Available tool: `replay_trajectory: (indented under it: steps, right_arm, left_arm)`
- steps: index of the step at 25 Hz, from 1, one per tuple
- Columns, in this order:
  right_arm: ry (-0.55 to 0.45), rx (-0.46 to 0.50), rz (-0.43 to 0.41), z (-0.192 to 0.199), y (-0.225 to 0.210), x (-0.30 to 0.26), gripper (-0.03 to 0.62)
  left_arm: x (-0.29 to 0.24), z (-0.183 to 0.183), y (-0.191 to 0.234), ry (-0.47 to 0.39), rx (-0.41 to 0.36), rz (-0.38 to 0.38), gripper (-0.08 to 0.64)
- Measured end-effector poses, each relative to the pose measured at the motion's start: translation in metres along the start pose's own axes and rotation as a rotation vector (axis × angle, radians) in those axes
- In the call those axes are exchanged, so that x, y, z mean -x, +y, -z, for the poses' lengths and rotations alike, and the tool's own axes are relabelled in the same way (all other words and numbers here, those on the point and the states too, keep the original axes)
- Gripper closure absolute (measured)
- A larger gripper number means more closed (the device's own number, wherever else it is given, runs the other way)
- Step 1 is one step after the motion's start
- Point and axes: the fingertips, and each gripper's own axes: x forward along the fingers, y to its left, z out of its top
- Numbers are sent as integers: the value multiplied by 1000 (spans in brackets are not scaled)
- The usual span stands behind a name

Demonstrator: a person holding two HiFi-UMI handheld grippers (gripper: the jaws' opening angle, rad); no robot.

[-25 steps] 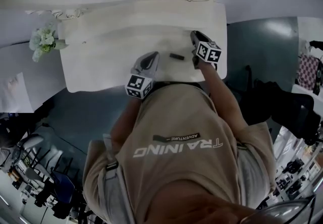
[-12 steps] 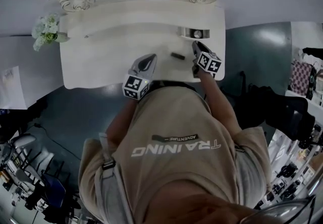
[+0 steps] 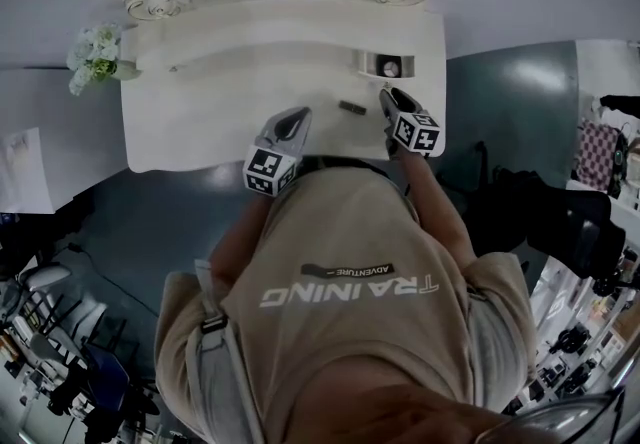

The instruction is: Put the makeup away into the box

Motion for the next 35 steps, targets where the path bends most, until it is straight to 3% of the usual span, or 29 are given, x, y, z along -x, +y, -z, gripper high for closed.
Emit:
replay_trajectory:
  steps: [8,11,13,18,21,26,35]
  right_arm:
    - [202,469,-235,51,61,14,454]
    - [270,657,-271,63,72,2,454]
    - [299,728,-282,68,75,-5,453]
    - [325,800,-321,72,77,-20,454]
    - [335,832,-340,76,78,-21,486]
    - [311,815,-365,70,82,-9,488]
    - [196,803,-303,-10,86,36,489]
  left_arm:
    - [-5,8,3,23,4,-13,560]
    - [-7,6,4,27,-5,-20,560]
    - [-5,5,3,34,-10,-25,560]
    - [2,9,10,43,-16,-78,560]
    - [10,11,14,42,-13,-126,560]
    - [14,17,7,62,10,-134,560]
    - [-4,11,-4,46,-11,-69,560]
